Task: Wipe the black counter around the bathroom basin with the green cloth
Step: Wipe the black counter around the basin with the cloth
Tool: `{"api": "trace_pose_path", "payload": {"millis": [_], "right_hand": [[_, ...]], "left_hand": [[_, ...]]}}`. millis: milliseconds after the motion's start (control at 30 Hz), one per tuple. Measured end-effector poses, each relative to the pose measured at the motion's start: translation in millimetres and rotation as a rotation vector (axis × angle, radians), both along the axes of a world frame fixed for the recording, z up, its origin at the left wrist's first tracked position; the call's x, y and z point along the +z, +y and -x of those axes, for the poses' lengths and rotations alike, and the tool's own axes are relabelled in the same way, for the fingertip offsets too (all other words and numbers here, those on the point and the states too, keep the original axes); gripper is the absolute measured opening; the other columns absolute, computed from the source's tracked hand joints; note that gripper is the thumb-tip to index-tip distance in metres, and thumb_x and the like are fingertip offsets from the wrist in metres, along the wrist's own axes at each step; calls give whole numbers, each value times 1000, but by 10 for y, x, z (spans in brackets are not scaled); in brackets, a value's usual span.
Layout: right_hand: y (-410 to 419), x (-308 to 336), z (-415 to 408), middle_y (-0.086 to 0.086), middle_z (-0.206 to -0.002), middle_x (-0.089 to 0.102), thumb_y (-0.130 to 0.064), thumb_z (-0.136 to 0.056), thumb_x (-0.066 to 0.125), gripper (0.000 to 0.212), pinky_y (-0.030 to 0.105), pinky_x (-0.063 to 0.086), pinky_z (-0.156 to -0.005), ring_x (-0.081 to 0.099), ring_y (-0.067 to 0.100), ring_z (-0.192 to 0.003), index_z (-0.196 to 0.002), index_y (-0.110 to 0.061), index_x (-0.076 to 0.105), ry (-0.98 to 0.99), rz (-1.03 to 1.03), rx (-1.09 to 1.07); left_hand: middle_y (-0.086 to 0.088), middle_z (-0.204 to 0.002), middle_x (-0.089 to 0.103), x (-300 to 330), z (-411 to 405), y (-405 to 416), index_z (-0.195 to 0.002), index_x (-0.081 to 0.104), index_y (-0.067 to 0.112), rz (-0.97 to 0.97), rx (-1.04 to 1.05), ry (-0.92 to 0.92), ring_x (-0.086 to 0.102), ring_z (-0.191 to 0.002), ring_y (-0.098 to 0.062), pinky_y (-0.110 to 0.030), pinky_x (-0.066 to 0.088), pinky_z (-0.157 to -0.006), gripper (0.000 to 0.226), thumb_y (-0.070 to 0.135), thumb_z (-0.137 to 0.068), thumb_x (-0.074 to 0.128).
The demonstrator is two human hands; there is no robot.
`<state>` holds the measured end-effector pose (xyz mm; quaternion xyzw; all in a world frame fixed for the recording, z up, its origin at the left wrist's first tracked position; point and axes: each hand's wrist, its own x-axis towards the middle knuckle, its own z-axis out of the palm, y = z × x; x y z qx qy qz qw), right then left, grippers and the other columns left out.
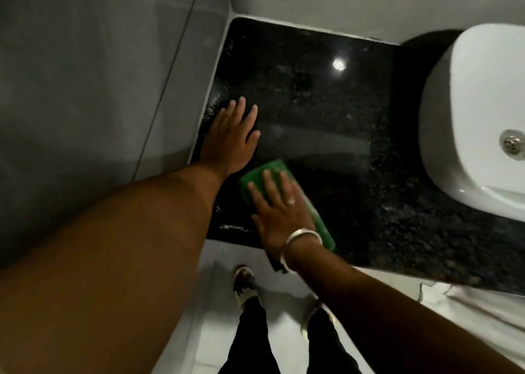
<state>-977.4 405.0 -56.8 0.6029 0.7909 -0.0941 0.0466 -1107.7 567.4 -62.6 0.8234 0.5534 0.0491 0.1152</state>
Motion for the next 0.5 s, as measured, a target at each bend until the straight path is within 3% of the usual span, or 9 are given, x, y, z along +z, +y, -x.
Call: {"api": "trace_pose_path", "payload": {"millis": [100,233,300,400,500], "right_hand": [[-223,23,126,8,-157,26,-38,-88,45,63,53,12,-115,20,40,-143,-148,-29,27,41,18,344],[-408,-17,-733,4,-157,29,-30,-92,43,59,53,15,-116,21,36,-144,-148,-33,25,-8,11,655],[-295,-31,-1199,6,-156,30,-40,-93,39,58,56,20,-115,22,37,-143,-148,-32,25,-77,3,558],[101,7,-1489,14,-153,33,-44,-89,40,61,58,32,-109,29,42,-139,-147,-28,30,-75,-3,226],[489,14,-1269,15,-157,24,-46,-92,33,60,56,26,-111,19,42,-142,-149,-27,26,-71,-12,-9]], "left_hand": [[-14,-163,20,22,23,26,-154,31,18,18,8,-20,16,-151,-32,-46,13,-123,57,37,-101,38],[-13,-164,20,39,39,14,-154,31,19,26,8,-20,16,-151,-32,-46,13,-123,56,38,-101,37],[-14,-163,21,49,45,7,-153,31,19,22,12,-26,17,-151,-33,-46,13,-123,56,38,-101,37],[-15,-162,23,49,20,-1,-153,32,18,0,12,-26,19,-150,-34,-48,14,-122,57,38,-100,37],[-15,-162,24,25,10,-6,-153,33,17,-8,31,-40,19,-150,-33,-47,13,-122,57,37,-99,39]]}}
